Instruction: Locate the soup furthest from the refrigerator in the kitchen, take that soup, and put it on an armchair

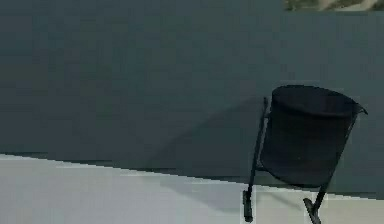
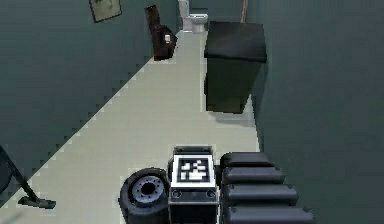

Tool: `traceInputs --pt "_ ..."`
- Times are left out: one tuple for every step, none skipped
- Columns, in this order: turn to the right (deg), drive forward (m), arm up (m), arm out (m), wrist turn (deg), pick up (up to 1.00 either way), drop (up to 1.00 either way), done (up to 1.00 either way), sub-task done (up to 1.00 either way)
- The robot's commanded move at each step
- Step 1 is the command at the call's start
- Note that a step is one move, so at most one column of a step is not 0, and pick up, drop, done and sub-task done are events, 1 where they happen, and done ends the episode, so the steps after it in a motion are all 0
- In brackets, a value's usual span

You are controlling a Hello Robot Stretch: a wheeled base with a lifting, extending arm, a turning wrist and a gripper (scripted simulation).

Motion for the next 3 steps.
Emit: traceInputs --pt "6.0 0.0 0.0 0.0 0.0 0.0 0.0 0.0 0.0" --pt "0.0 0.05 0.0 0.0 0.0 0.0 0.0 0.0 0.0" --pt "-45.0 0.0 0.0 0.0 0.0 0.0 0.0 0.0 0.0"
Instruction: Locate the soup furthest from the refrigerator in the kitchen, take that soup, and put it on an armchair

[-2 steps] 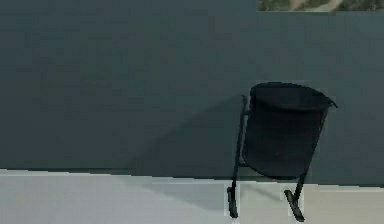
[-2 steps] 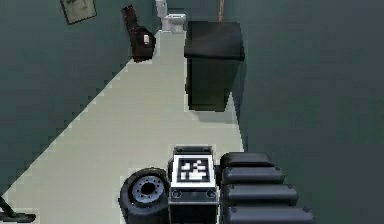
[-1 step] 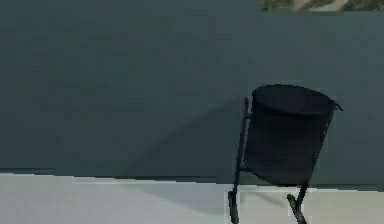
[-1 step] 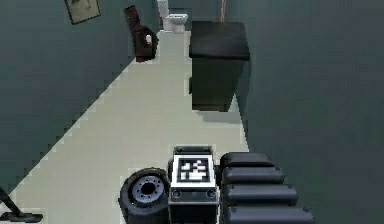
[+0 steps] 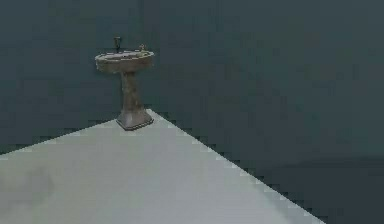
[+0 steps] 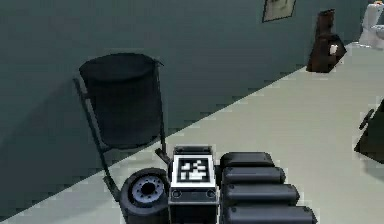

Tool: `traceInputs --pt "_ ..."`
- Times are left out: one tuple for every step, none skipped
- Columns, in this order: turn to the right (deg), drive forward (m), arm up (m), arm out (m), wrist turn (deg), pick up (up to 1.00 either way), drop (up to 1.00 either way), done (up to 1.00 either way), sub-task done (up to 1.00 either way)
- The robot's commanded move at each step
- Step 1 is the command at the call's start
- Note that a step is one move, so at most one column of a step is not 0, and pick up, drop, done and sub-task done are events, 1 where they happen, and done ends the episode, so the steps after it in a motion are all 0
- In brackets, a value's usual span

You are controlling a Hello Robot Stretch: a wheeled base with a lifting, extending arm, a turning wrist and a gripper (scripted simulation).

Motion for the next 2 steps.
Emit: traceInputs --pt "-42.0 0.0 0.0 0.0 0.0 0.0 0.0 0.0 0.0" --pt "0.0 1.0 0.0 0.0 0.0 0.0 0.0 0.0 0.0"
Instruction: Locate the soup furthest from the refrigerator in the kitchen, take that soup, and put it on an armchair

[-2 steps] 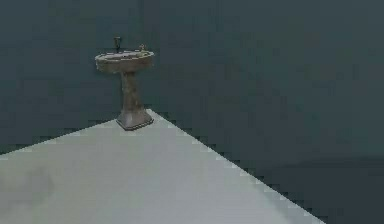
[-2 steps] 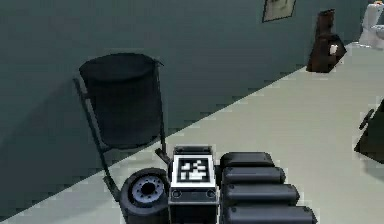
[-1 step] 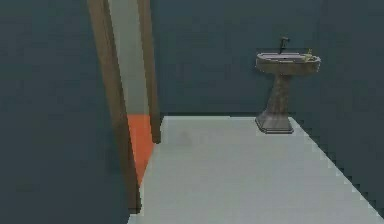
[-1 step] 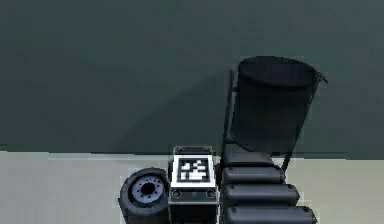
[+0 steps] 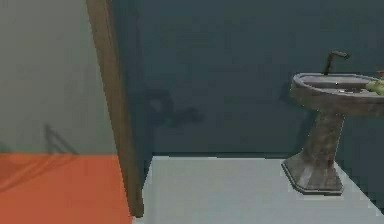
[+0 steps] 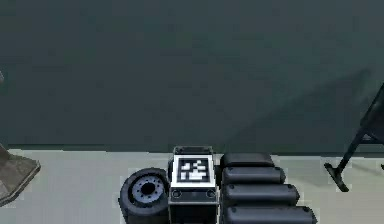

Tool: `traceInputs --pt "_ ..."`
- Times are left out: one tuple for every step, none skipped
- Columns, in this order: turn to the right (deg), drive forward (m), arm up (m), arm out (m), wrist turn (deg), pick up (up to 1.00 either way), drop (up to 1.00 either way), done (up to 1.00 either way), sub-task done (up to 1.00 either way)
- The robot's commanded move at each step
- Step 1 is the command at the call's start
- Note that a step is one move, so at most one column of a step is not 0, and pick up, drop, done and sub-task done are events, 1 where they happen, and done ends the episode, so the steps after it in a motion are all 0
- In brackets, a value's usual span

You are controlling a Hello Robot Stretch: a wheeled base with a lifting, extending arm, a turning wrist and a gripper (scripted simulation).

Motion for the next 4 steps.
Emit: traceInputs --pt "0.0 0.5 0.0 0.0 0.0 0.0 0.0 0.0 0.0" --pt "-45.0 0.0 0.0 0.0 0.0 0.0 0.0 0.0 0.0" --pt "-36.0 0.0 0.0 0.0 0.0 0.0 0.0 0.0 0.0" --pt "0.0 1.0 0.0 0.0 0.0 0.0 0.0 0.0 0.0"
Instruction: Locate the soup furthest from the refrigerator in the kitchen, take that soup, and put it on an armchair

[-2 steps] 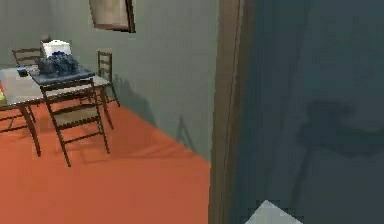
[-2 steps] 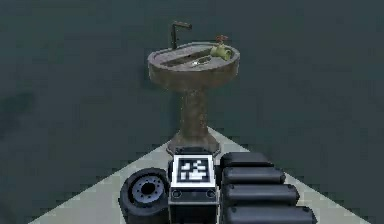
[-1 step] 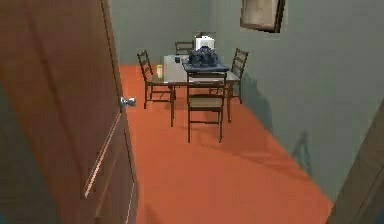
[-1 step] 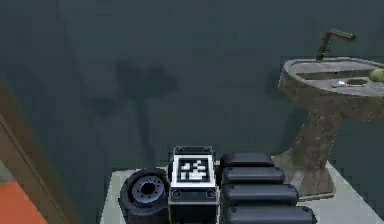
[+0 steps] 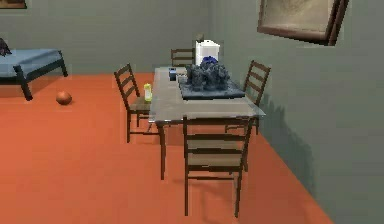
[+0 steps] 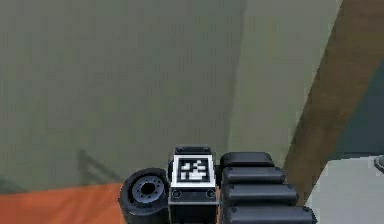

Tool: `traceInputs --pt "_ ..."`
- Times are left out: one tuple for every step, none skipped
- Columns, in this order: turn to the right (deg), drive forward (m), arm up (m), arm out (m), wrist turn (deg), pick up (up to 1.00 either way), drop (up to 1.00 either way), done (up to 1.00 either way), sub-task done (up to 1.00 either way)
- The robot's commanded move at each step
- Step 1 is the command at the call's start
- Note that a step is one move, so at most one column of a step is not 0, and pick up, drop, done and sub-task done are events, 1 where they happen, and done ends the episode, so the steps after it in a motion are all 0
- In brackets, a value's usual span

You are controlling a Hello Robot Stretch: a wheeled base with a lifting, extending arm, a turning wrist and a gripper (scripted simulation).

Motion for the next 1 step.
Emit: traceInputs --pt "-3.0 0.0 0.0 0.0 0.0 0.0 0.0 0.0 0.0"
